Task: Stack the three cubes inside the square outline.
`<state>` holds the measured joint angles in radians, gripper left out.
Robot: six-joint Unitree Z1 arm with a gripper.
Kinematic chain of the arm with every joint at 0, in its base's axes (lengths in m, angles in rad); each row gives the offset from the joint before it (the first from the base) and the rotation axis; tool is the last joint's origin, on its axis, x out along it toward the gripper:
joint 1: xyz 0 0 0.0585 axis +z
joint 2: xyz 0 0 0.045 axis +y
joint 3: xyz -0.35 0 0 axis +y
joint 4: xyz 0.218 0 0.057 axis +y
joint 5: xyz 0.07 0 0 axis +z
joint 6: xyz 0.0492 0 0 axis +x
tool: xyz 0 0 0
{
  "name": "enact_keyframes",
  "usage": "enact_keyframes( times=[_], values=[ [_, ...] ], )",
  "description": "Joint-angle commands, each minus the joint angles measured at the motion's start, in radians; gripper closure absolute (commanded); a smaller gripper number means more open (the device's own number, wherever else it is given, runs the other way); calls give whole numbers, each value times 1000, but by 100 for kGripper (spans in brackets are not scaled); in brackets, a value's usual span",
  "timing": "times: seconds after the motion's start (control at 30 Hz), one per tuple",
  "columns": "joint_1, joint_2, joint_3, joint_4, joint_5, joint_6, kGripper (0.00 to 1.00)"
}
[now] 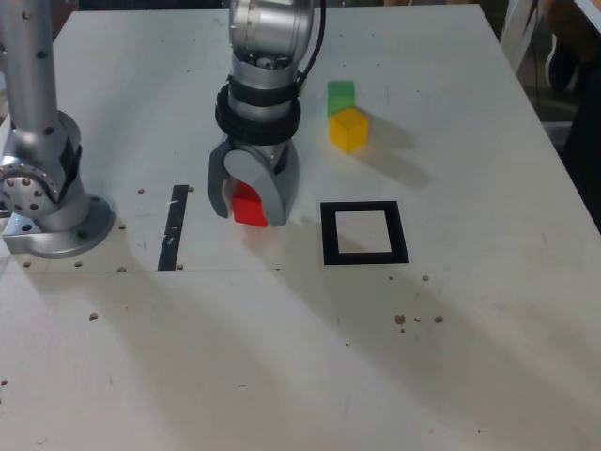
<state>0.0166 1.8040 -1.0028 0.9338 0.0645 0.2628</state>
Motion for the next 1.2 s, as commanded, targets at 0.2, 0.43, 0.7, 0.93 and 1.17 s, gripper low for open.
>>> enact_keyframes(
  times=[0.2, 0.43, 0.7, 0.93, 1.17],
  values=[
    [-31, -4, -243, 164, -20, -20, 79],
    [-45, 82, -468, 318, 0, -118, 79],
    [-79, 155, -530, 335, -12, -236, 78],
    [-89, 210, -543, 317, -8, -263, 78],
    [-89, 257, -551, 296, -7, -268, 78]
  ],
)
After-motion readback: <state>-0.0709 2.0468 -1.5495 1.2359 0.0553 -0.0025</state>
